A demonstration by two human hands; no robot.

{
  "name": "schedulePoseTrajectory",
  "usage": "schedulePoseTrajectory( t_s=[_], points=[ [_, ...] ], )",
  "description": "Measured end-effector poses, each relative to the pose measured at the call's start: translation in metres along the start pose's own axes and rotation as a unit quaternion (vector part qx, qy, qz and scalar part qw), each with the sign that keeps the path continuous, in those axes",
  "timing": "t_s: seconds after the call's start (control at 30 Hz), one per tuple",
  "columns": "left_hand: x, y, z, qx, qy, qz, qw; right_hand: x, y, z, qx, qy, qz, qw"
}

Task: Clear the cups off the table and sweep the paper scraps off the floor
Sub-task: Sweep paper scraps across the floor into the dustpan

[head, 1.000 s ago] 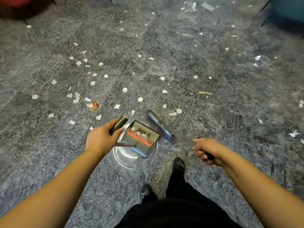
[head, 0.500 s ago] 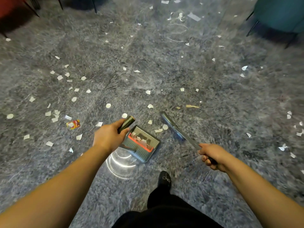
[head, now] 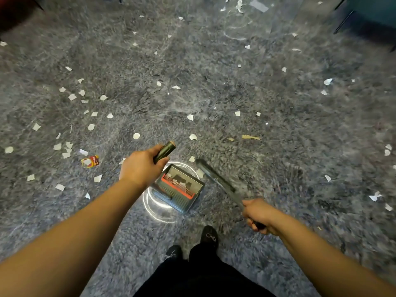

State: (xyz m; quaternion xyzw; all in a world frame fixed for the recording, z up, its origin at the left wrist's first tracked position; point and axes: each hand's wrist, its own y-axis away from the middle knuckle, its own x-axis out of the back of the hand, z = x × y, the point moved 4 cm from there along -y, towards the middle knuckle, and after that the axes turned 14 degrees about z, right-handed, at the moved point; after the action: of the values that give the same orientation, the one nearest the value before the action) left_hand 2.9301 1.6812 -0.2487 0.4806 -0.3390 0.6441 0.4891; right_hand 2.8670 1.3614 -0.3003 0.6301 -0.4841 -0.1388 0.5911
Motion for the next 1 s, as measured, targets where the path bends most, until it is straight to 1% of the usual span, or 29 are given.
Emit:
schedulePoseTrajectory(
  t_s=[0.1, 0.23, 0.5, 0.6, 0.73, 0.87, 1.0],
  points=[
    [0.001, 0.004, -0.001, -0.001, -0.001, -0.005, 1.0, -0.011, 0.006, 0.002, 0.0, 0.007, -0.03, 1.0],
    [0.003, 0.007, -0.007, 0.007, 0.014, -0.009, 1.0, -0.02, 0.02, 0.0, -0.009, -0.011, -0.041, 0.999],
    [0.009, 0.017, -0.03, 0.005, 0.03, -0.003, 1.0, -0.008, 0.033, 0.006, -0.021, -0.096, -0.01, 0.995],
    [0.015, 0.018, -0.039, 0.015, 0.023, 0.003, 1.0, -0.001, 0.036, 0.002, -0.01, -0.102, 0.002, 0.995],
    [0.021, 0.013, -0.05, 0.036, 0.029, 0.015, 0.999, -0.008, 0.024, -0.015, 0.027, -0.058, 0.024, 0.998],
    [0.015, 0.008, -0.056, 0.045, 0.031, 0.004, 0.998, -0.025, -0.008, -0.037, 0.054, 0.039, 0.041, 0.997],
    [0.013, 0.001, -0.061, 0.061, 0.034, 0.009, 0.998, -0.038, -0.017, -0.058, 0.096, 0.129, 0.033, 0.987]
  ],
)
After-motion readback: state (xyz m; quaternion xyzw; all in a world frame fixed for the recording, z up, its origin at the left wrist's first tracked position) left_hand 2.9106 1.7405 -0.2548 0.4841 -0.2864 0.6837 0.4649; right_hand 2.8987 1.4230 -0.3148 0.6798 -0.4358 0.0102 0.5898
